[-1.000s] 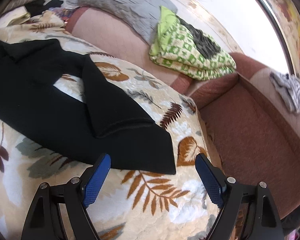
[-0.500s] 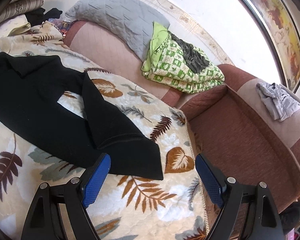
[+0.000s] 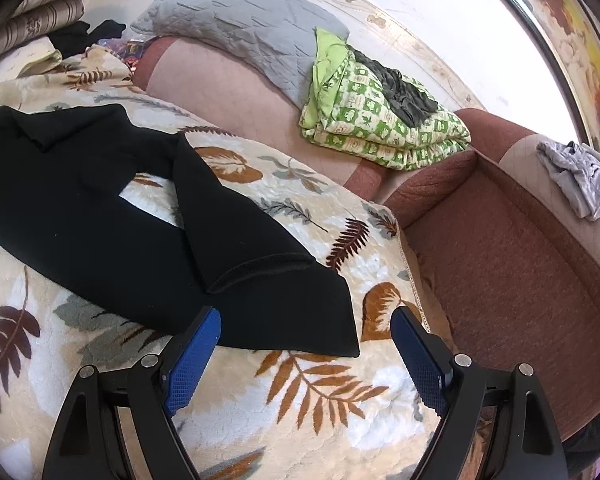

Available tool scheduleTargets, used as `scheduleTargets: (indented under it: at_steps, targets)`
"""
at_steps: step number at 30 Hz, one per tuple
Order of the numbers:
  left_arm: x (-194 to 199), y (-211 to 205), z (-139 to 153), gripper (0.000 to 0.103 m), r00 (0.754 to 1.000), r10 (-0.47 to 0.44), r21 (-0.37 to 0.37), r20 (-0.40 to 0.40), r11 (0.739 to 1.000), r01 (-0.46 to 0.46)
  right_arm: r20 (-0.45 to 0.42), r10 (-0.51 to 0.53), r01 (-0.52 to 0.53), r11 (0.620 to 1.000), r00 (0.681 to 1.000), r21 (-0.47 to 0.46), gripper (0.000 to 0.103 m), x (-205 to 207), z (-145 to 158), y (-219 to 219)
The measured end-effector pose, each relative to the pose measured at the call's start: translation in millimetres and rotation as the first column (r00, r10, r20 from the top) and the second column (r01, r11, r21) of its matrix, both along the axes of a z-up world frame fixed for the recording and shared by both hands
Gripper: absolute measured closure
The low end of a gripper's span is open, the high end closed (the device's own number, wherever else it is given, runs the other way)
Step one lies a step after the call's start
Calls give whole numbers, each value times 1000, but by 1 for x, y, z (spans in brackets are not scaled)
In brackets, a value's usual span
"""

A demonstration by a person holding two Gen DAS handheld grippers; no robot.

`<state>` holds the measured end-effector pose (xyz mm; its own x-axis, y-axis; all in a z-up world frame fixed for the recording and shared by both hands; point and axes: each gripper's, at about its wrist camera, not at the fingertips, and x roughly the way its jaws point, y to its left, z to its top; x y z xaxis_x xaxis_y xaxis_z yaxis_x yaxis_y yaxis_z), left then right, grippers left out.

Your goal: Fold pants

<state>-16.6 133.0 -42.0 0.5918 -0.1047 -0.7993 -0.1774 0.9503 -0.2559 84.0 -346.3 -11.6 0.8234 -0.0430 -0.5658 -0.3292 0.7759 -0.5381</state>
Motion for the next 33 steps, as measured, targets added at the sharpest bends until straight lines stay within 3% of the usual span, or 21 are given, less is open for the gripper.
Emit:
scheduleTargets:
  at_steps: [2, 4, 6, 9, 12, 13, 14, 15, 17, 19, 21, 25, 27, 29, 30, 31, 32, 33]
  targets:
    - [8, 10, -4, 1, 1000, 17, -145, 2, 989, -16, -5, 9, -9, 1000, 1000, -11, 18, 0, -2, 2]
    - [20, 23, -10, 1, 998, 59, -318, -9, 946, -59, -8, 10, -10, 1000, 1000, -10, 18, 1, -2, 2]
    - [30, 31, -16, 1, 994, 103, -408, -26, 907, -104, -10, 7, -7, 1000, 1000, -11, 18, 1, -3, 2]
    - [41, 27, -11, 2, 992, 121, -378, -40, 917, -128, -11, 6, -6, 1000, 1000, -14, 18, 2, -3, 2]
    - [55, 15, -10, 16, 991, 117, -284, -62, 950, -130, -9, 4, -4, 1000, 1000, -14, 18, 3, -2, 1]
    - [58, 11, -10, 37, 990, 127, -230, -69, 963, -139, -4, -3, 3, 1000, 1000, -10, 18, 2, -2, 1]
    - [60, 8, -10, 52, 988, 133, -191, -79, 971, -146, -2, -7, 7, 1000, 1000, 9, 18, 2, 0, -2]
    - [60, 7, -12, 85, 983, 147, -168, -106, 972, -164, -21, 4, -2, 997, 1000, 76, 18, 4, 6, -9]
    - [59, 7, -13, 92, 983, 147, -162, -108, 973, -163, -91, 32, -10, 970, 995, 242, 18, 12, 18, -33]
    - [54, -4, -7, 93, 989, 127, -106, -70, 985, -134, -198, 68, 31, 889, 978, 457, 18, 32, 26, -73]
    - [52, -9, -3, 93, 993, 105, -113, -45, 988, -109, -318, 107, 128, 762, 942, 634, 18, 55, 22, -117]
    - [55, -20, -2, 93, 997, 69, -104, -31, 992, -72, -510, 142, 344, 583, 848, 736, 18, 93, -17, -169]
    - [59, -19, -4, 92, 996, 80, -93, -44, 992, -83, -555, 197, 409, 489, 808, 771, 24, 109, -35, -182]
    - [61, -18, -6, 90, 995, 79, -100, -58, 991, -84, -556, 257, 444, 385, 790, 809, 26, 125, -44, -190]
    - [62, -18, -5, 90, 995, 79, -97, -60, 992, -85, -560, 264, 459, 357, 785, 813, 26, 132, -50, -191]
    - [63, -18, -5, 90, 995, 81, -94, -63, 992, -87, -593, 244, 496, 360, 767, 790, 26, 141, -60, -191]
    - [63, -18, -6, 90, 994, 84, -95, -68, 991, -90, -646, 202, 551, 375, 737, 746, 26, 149, -72, -191]
    - [62, -17, -7, 90, 994, 87, -98, -70, 991, -94, -683, 192, 595, 366, 704, 716, 27, 154, -83, -191]
